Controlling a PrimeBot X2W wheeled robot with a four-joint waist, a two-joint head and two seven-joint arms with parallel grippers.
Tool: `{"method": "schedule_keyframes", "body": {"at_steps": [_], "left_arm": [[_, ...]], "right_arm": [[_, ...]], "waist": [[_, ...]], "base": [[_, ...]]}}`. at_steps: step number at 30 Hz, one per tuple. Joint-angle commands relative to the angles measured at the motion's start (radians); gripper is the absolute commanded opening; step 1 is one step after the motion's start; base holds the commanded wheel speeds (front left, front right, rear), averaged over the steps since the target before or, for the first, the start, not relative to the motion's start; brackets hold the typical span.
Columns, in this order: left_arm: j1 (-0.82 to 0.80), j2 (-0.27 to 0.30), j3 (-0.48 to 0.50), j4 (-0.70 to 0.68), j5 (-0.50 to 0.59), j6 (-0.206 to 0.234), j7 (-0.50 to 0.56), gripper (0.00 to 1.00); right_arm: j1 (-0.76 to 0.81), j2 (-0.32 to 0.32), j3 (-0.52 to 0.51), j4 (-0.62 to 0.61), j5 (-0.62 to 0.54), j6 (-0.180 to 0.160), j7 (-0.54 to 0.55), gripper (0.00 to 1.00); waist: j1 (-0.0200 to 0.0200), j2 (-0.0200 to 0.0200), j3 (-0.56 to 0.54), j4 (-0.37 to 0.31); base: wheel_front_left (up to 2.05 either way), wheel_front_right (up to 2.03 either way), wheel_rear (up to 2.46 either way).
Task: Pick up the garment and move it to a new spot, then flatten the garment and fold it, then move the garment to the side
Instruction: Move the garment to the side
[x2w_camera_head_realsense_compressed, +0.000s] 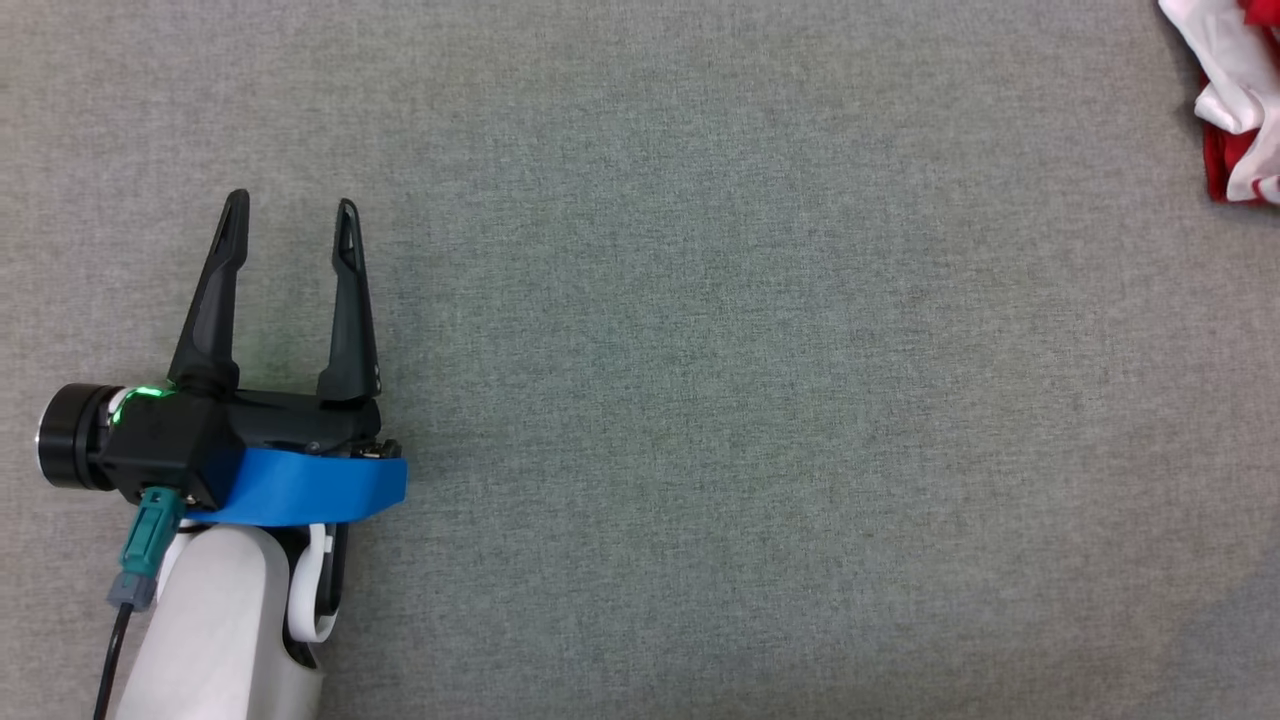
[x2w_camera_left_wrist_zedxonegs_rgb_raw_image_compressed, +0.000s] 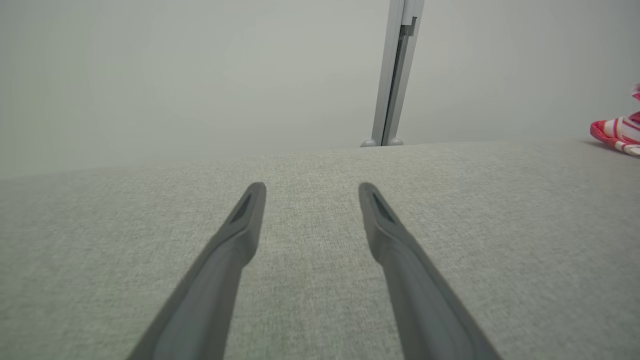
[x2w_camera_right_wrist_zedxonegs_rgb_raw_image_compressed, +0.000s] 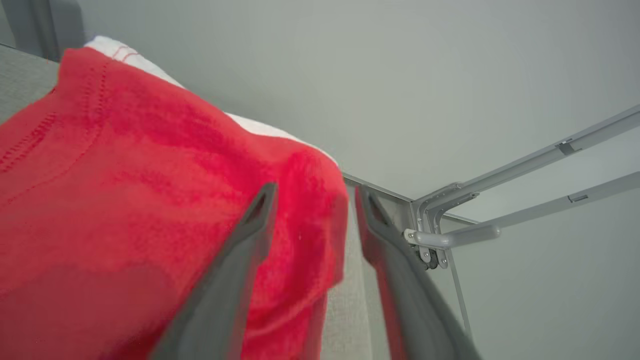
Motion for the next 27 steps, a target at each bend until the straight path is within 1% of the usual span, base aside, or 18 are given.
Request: {"method": "schedule_keyframes", "body": {"at_steps": [1, 4, 9, 13, 18, 24, 27], "left_arm": [[-0.007, 0.001, -0.003, 0.001, -0.005, 0.006, -0.002, 1.0], [0.003, -0.003, -0.003, 0.013, -0.008, 0.008, -0.006, 1.0], [0.033, -0.006, 0.005, 0.036, -0.023, 0.015, -0.011, 1.0], [0.075, -0.006, 0.018, 0.048, -0.034, 0.022, -0.013, 1.0], [0.131, -0.003, 0.027, 0.062, -0.044, 0.028, -0.015, 1.0], [0.199, 0.005, 0.032, 0.078, -0.059, 0.032, -0.014, 1.0], [0.23, 0.007, 0.032, 0.088, -0.066, 0.036, -0.01, 1.0]], "right_arm": [[-0.022, 0.008, -0.001, 0.016, -0.013, 0.0, -0.006, 1.0], [-0.038, 0.015, 0.001, 0.042, -0.043, 0.0, -0.038, 1.0], [-0.032, 0.066, -0.02, 0.068, -0.052, 0.0, -0.121, 1.0], [0.005, 0.13, -0.016, 0.052, -0.05, 0.0, -0.204, 1.0], [0.078, 0.232, 0.011, 0.026, -0.029, 0.0, -0.29, 1.0], [0.195, 0.356, 0.06, -0.035, 0.008, 0.0, -0.337, 1.0], [0.265, 0.409, 0.077, -0.074, 0.019, 0.0, -0.349, 1.0]], "waist": [[-0.0001, 0.0, -0.005, 0.001], [-0.0001, 0.0, -0.026, 0.003], [-0.0001, 0.0, -0.091, 0.004], [-0.0001, 0.0, -0.161, 0.006], [-0.0001, 0.0, -0.259, 0.019], [-0.0001, 0.0, -0.364, 0.03], [-0.0001, 0.0, -0.415, 0.031]], "base": [[0.0, 0.0, 0.0], [0.0, 0.0, 0.0], [0.0, 0.0, 0.0], [0.0, 0.0, 0.0], [0.0, 0.0, 0.0], [0.0, 0.0, 0.0], [0.0, 0.0, 0.0]]}}
